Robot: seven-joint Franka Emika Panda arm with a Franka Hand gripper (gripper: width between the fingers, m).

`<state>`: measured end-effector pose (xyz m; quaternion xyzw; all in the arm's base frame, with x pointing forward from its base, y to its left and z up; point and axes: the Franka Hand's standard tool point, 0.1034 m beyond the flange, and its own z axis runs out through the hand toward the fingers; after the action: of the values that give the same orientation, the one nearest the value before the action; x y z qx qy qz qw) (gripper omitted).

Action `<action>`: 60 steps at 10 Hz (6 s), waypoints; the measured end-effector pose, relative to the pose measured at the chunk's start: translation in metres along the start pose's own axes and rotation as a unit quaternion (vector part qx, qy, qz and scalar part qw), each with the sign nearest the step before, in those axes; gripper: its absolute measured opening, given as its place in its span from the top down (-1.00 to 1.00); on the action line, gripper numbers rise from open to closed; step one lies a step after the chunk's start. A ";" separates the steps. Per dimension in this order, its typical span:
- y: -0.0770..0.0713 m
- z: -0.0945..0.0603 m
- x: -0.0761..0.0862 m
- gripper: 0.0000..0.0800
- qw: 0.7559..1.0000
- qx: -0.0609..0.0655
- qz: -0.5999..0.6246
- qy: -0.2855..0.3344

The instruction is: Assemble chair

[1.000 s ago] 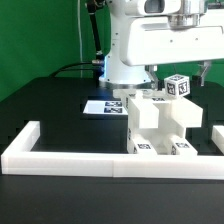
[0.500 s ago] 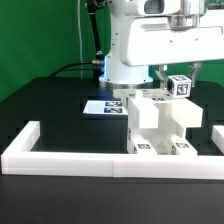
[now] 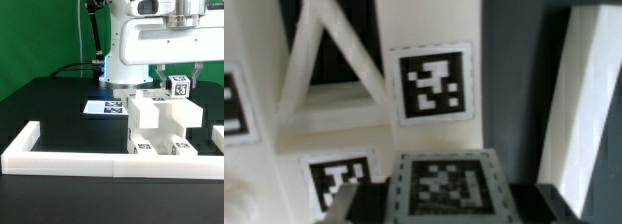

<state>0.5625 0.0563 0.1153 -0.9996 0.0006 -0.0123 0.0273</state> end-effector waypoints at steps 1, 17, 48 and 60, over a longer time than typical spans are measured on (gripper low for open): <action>0.000 0.000 0.000 0.29 0.999 0.000 0.054 0.000; -0.008 0.001 -0.001 0.29 0.860 0.009 0.510 -0.005; -0.010 -0.004 0.001 0.28 0.998 0.006 -0.068 0.005; -0.018 -0.004 0.000 0.28 0.858 0.017 0.513 -0.005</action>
Offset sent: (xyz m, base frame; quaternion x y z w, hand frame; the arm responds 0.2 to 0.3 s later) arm 0.0000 0.0000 0.0000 0.0000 0.0000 0.1938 0.9810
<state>0.5625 0.0736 0.1199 -0.8570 0.5130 0.0080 0.0471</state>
